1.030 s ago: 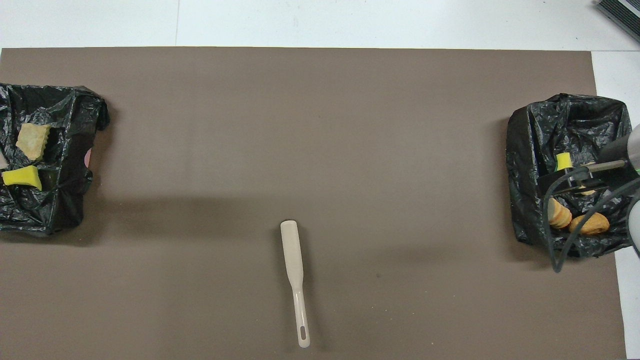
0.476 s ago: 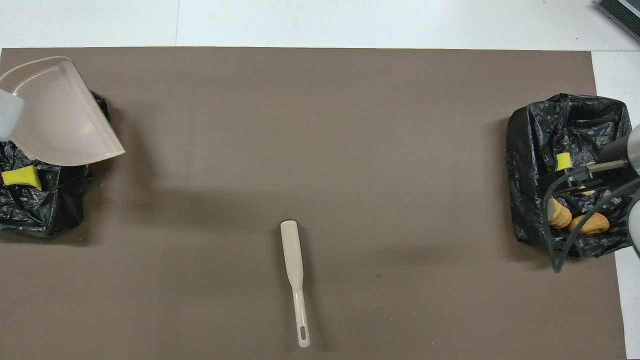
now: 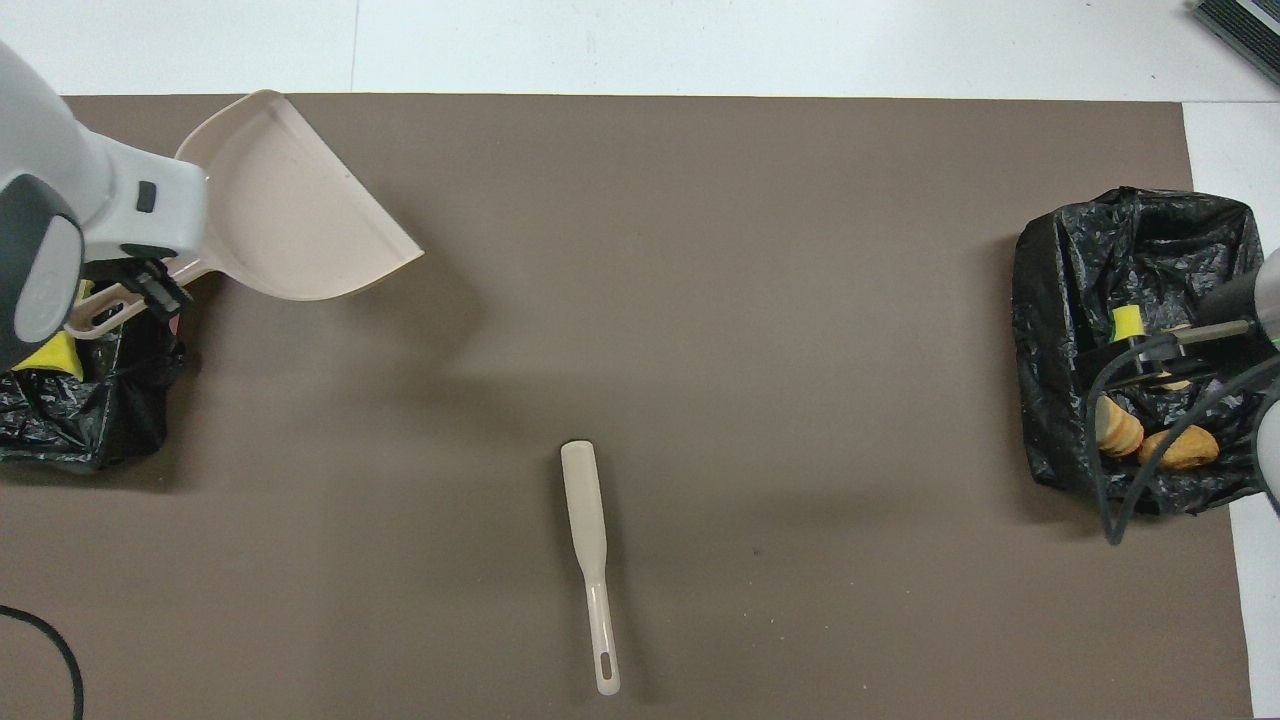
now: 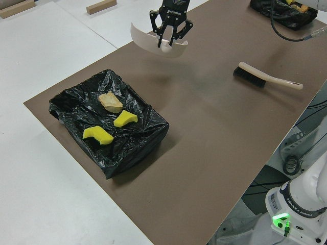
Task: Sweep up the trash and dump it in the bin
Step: 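Lift the dustpan away from the black bag with the left gripper, then set the dustpan down at the table center with the left gripper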
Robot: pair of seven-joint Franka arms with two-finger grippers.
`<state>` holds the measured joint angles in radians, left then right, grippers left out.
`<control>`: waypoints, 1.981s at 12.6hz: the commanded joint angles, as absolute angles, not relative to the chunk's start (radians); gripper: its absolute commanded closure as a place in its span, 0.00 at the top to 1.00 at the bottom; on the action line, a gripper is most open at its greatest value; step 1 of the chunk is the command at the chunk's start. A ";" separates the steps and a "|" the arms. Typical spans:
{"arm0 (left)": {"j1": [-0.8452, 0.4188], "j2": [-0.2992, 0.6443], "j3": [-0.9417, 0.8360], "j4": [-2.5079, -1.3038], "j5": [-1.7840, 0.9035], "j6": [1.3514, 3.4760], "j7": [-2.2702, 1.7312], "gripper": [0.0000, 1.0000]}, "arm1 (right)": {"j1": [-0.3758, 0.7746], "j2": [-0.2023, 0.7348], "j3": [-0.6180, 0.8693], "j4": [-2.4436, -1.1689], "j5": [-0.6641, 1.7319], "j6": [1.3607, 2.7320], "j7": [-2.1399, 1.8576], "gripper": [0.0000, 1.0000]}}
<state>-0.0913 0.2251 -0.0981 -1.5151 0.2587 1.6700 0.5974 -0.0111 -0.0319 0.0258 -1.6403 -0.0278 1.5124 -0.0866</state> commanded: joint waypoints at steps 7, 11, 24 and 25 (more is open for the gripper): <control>-0.397 0.376 -0.081 -1.526 0.054 1.891 -0.260 0.00 | -0.023 -0.057 0.032 -1.672 -0.015 1.537 -0.069 1.00; -0.436 0.408 -0.081 -1.548 -0.054 2.011 -0.451 0.00 | -0.023 -0.057 0.032 -1.671 -0.015 1.537 -0.069 1.00; -0.476 0.434 -0.081 -1.594 -0.049 2.043 -0.422 0.94 | -0.023 -0.057 0.032 -1.671 -0.015 1.537 -0.069 1.00; -0.471 0.420 -0.077 -1.594 -0.043 2.031 -0.414 1.00 | -0.023 -0.057 0.032 -1.672 -0.015 1.537 -0.069 1.00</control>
